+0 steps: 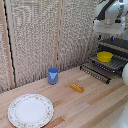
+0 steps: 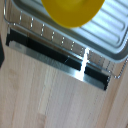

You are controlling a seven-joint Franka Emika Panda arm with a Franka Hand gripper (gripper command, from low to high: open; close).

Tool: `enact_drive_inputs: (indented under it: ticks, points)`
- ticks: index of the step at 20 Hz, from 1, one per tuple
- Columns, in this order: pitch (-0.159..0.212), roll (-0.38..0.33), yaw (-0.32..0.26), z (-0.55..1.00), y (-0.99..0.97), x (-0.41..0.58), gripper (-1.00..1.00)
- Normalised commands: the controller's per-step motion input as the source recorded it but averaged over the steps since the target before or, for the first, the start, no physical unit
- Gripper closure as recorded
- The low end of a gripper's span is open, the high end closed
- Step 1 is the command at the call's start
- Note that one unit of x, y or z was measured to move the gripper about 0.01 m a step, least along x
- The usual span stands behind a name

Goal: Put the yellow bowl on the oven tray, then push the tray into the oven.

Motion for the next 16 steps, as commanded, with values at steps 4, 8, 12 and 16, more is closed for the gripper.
enact_drive_inputs:
  ticks: [4, 8, 12, 16]
  points:
    - [0.14, -0.374, 0.006, 0.0, 0.43, -0.291, -1.0]
    - [0.118, -0.375, 0.0, 0.0, 0.45, -0.351, -1.0]
    - [0.079, -0.354, 0.0, 0.0, 0.48, -0.363, -1.0]
    - [-0.047, -0.118, 0.029, 0.01, 0.64, -0.092, -1.0]
